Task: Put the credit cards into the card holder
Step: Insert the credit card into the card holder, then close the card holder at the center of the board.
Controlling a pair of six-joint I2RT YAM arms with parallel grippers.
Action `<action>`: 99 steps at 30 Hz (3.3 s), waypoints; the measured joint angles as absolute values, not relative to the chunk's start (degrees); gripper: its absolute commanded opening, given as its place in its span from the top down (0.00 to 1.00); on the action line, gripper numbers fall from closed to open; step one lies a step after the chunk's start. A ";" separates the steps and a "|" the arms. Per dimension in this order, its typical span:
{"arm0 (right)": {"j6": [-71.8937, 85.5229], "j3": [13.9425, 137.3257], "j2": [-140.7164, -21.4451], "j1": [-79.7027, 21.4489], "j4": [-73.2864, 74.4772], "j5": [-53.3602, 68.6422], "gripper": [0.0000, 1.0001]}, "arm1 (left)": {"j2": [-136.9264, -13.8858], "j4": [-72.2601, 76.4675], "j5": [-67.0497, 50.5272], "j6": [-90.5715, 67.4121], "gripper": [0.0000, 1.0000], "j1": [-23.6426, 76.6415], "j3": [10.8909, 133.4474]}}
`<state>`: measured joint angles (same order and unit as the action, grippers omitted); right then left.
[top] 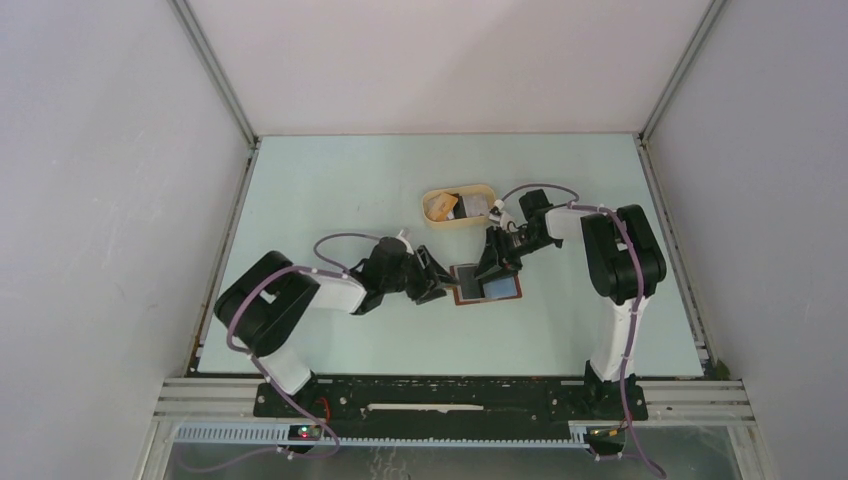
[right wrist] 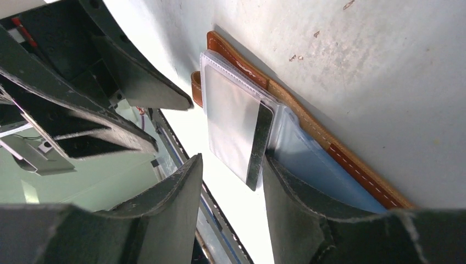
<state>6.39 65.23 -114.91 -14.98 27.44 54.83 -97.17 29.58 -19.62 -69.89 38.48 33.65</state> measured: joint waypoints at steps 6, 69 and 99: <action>6.94 65.45 -115.92 -14.41 27.44 56.27 0.53 | -91.02 16.71 -13.69 -56.58 0.42 36.82 35.42; 3.95 68.23 -118.87 -12.03 31.83 57.78 0.62 | -92.71 4.82 -9.41 4.73 0.96 48.53 45.80; -13.37 71.96 -113.51 -3.88 44.31 41.15 0.55 | -86.02 14.04 -10.70 -4.64 0.95 49.91 41.98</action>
